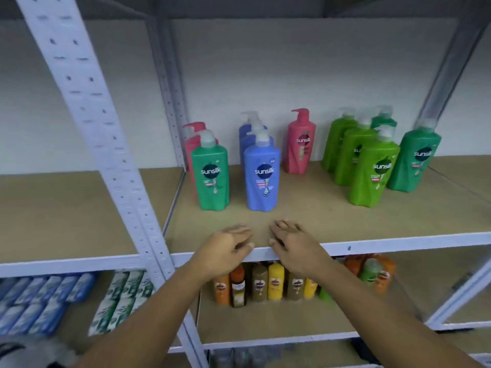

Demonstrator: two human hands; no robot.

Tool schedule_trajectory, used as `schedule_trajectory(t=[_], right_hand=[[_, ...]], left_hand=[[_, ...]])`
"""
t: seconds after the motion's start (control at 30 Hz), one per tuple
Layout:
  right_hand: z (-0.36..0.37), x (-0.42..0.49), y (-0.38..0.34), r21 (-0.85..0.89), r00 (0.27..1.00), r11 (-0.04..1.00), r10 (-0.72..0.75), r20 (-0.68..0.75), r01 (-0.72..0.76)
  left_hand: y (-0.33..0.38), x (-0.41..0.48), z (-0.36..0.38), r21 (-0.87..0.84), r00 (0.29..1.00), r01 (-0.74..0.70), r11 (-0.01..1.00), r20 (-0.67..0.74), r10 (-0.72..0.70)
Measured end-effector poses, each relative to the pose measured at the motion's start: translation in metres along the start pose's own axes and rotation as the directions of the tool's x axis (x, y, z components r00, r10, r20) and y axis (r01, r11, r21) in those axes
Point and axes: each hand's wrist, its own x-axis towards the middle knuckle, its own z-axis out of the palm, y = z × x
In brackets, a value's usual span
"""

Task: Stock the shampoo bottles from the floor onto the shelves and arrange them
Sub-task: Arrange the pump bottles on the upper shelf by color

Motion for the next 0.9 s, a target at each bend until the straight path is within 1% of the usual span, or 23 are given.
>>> schedule_trajectory(t=[0.13,0.2,0.3,0.43,0.53,0.6,0.73,0.9], right_hand=[[0.009,0.022,-0.035,0.095,0.997,0.994,-0.063,0.036,0.059],[0.015,0.035,-0.05,0.117,0.995,0.989,-0.094,0.046,0.088],[0.019,0.053,-0.067,0.18,0.995,0.98,-0.095,0.034,0.087],[0.023,0.077,-0.077,0.25,0.999,0.967,-0.042,-0.018,0.045],[0.025,0.095,-0.077,0.295,0.999,0.955,0.039,-0.036,-0.026],[0.027,0.106,-0.08,0.383,0.995,0.924,0.054,-0.078,-0.02],[0.03,0.127,-0.086,0.58,0.975,0.815,0.122,-0.188,0.01],[0.036,0.145,-0.087,0.675,0.964,0.738,0.183,-0.192,-0.006]], left_hand=[[-0.023,-0.022,-0.019,0.028,0.991,0.127,0.992,-0.044,-0.126],[-0.034,-0.026,-0.023,0.058,0.972,0.224,0.973,-0.085,-0.218],[-0.042,-0.021,-0.023,0.066,0.918,0.386,0.92,-0.132,-0.375],[-0.04,-0.004,-0.026,0.093,0.85,0.524,0.847,-0.126,-0.512],[-0.046,0.007,-0.029,0.143,0.832,0.553,0.821,-0.15,-0.535],[-0.052,0.012,-0.028,0.173,0.835,0.549,0.818,-0.165,-0.525],[-0.058,0.011,-0.021,0.196,0.857,0.507,0.84,-0.225,-0.465],[-0.061,0.014,-0.019,0.202,0.863,0.489,0.848,-0.249,-0.439]])
